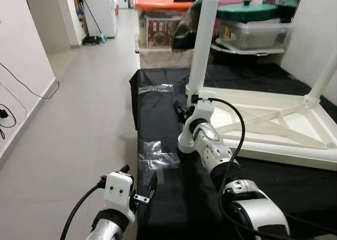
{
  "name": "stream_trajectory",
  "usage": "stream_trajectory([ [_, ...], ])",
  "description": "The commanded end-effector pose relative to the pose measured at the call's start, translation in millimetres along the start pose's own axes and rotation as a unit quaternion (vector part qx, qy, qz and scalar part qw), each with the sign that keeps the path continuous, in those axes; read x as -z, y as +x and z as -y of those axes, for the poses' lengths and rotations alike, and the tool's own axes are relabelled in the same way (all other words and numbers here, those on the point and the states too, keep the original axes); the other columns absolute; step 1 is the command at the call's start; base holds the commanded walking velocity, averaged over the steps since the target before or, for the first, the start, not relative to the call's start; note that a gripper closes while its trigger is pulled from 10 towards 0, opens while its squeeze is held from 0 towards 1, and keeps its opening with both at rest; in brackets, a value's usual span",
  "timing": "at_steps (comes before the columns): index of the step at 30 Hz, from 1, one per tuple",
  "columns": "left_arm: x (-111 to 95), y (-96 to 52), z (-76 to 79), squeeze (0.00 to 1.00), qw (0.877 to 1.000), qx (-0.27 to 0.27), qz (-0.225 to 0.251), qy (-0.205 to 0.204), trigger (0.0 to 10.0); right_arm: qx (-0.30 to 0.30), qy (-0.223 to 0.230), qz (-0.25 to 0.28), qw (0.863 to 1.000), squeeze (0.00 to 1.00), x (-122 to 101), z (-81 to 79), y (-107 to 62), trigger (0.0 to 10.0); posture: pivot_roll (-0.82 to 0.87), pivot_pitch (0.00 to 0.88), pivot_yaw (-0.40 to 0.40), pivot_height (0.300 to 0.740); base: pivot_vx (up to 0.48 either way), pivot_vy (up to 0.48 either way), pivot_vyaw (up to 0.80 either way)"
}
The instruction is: Building children table
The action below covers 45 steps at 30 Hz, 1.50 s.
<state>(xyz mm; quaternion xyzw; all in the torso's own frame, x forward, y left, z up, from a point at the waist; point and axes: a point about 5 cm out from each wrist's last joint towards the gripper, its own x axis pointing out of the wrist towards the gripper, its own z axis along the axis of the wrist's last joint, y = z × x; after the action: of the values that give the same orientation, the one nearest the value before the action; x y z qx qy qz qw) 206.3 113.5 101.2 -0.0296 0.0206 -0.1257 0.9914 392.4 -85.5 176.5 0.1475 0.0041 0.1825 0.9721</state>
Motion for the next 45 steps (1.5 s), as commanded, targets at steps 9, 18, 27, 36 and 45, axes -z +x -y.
stream_trajectory([
  [9, 4.2, 0.0, 1.2, 0.0, 1.0, 0.003, -0.007, -0.004, 10.0, -0.377, -0.022, -0.106, 0.92, 0.0, -11.9, 1.7, -20.5, 10.0, 0.02, 0.0, -0.017, 0.74, 0.0, 0.0, 0.0],
  [18, 5.1, -1.4, 2.3, 0.0, 1.0, 0.003, -0.007, -0.002, 10.0, -0.566, -0.034, -0.173, 0.805, 0.0, -20.9, -1.7, -39.5, 10.0, 0.03, 0.0, -0.025, 0.74, 0.0, 0.0, 0.0],
  [27, 5.8, -1.9, 2.8, 0.0, 1.0, 0.003, -0.009, -0.004, 10.0, -0.59, -0.049, -0.183, 0.785, 0.0, -16.8, -7.0, -40.4, 0.0, 0.03, 0.0, -0.024, 0.74, 0.0, 0.0, 0.0],
  [36, 5.5, -0.7, 1.7, 0.0, 1.0, 0.002, -0.009, -0.004, 10.0, -0.572, -0.025, -0.137, 0.808, 0.0, -7.4, -10.8, -42.2, 0.0, 0.02, 0.0, -0.025, 0.74, 0.0, 0.0, 0.0],
  [45, 5.5, -1.0, 0.1, 0.0, 1.0, 0.002, -0.01, -0.005, 10.0, -0.173, -0.081, -0.019, 0.981, 0.0, -31.7, 6.6, 2.8, 0.0, 0.01, 0.0, -0.009, 0.74, 0.0, 0.0, 0.0],
])
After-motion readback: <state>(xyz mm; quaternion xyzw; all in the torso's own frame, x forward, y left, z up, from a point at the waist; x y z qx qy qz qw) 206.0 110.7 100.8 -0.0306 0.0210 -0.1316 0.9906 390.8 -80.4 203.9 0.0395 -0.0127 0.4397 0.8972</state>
